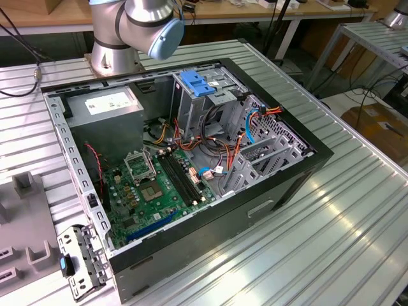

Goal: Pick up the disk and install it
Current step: 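Pick up the disk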

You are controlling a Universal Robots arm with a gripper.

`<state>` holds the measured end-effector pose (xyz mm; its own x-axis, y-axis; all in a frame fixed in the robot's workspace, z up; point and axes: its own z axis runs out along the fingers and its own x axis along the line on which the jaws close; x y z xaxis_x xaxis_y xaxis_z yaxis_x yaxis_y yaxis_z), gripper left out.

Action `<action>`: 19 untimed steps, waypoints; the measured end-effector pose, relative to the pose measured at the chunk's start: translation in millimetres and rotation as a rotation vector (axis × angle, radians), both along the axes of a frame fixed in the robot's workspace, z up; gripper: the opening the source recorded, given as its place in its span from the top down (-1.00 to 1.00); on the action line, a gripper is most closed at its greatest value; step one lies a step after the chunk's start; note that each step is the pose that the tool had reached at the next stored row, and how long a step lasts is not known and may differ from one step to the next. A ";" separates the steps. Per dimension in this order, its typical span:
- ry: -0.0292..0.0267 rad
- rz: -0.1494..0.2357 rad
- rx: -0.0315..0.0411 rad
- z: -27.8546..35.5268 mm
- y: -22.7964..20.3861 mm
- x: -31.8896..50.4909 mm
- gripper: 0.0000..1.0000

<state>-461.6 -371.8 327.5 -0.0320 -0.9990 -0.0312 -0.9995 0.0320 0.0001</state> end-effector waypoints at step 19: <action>0.0000 0.000 0.0000 34.4 0.0 0.0 0.26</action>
